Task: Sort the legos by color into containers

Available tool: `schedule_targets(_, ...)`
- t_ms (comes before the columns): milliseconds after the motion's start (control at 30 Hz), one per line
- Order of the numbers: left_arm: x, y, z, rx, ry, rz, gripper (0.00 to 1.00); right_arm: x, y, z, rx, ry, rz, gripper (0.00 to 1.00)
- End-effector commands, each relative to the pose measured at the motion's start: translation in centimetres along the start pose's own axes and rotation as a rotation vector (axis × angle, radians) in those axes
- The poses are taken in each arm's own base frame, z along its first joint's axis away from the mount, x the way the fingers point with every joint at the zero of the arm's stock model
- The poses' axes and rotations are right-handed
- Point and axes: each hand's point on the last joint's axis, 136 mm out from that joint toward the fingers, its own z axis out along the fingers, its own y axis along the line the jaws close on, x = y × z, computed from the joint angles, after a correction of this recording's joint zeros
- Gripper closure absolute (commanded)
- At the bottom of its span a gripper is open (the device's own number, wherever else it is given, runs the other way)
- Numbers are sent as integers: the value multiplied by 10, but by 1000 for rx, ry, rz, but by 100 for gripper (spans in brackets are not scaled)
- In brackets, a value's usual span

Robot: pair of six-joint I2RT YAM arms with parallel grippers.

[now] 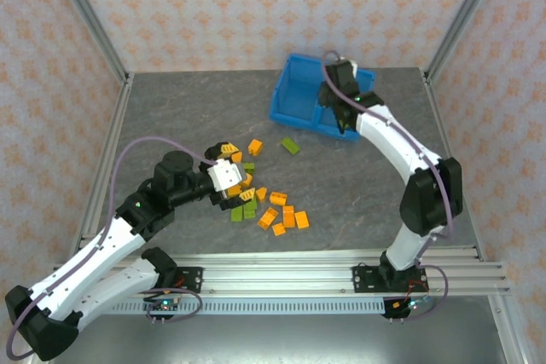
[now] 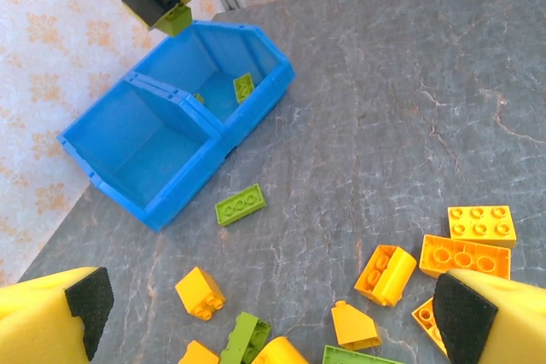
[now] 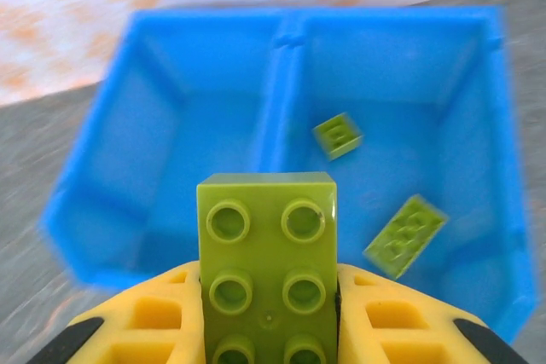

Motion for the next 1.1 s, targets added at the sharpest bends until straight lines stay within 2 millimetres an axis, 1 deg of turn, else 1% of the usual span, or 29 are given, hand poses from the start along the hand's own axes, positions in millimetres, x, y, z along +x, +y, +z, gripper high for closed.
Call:
schedule_targets(0, -11, 4, -2, -11, -56, -13, 0, -2, -33, 30, 127, 51, 39, 74)
schedule_targets(67, -10, 5, -1, -14, -50, -10, 0, -5, -45, 51, 165, 73, 61, 74)
schedule_targets(133, -7, 5, -1, -17, -39, -10, 0, -4, -51, 74, 167, 113, 88, 73)
schedule_targets(167, -6, 5, 0, -17, -33, -7, 0, -2, -52, 83, 162, 136, 96, 73)
schedule_targets(233, -3, 5, 1, -15, -16, -4, 0, 9, -52, 106, 164, 203, 95, 72)
schedule_targets(300, -2, 5, 2, -14, -7, -3, 0, 16, -51, 121, 182, 237, 89, 71)
schedule_targets(367, 0, 5, 3, -10, 2, -4, 0, 22, -52, 132, 201, 261, 96, 70)
schedule_targets(433, 2, 4, 4, -9, 9, 1, 0, 25, -55, 138, 221, 271, 112, 67)
schedule_targets(533, 2, 5, 4, -10, 14, -2, 0, 26, -59, 139, 234, 280, 147, 57)
schedule_targets(600, 2, 5, 4, -10, 13, -1, 0, 23, -60, 133, 233, 277, 154, 53)
schedule_targets(733, 2, 4, 5, -2, 13, -1, 0, 8, -59, 113, 213, 234, 148, 49)
schedule_targets(833, 2, 4, 4, -1, 14, 3, 0, -6, -57, 87, 183, 196, 140, 50)
schedule_targets(867, 2, 2, 3, 4, 15, 10, 0, -14, -52, 73, 152, 169, 136, 50)
schedule_targets(900, 1, 0, 2, 15, 10, 25, 0, -12, -45, 63, 109, 157, 114, 50)
schedule_targets(933, 1, -3, 0, 27, 7, 39, 0, -16, -35, 46, 50, 126, 87, 50)
schedule_targets(967, 0, -6, -2, 44, 0, 58, 0, -12, -20, 31, -27, 102, 40, 49)
schedule_targets(1000, 0, -11, -3, 63, -5, 81, 0, -8, -1, 12, -126, 71, -22, 48)
schedule_targets(1033, 0, -14, -5, 76, -12, 98, 0, -2, 15, -3, -209, 49, -84, 47)
schedule_targets(1067, 1, -17, -5, 91, -15, 122, 0, 14, 34, -19, -300, 49, -167, 46)
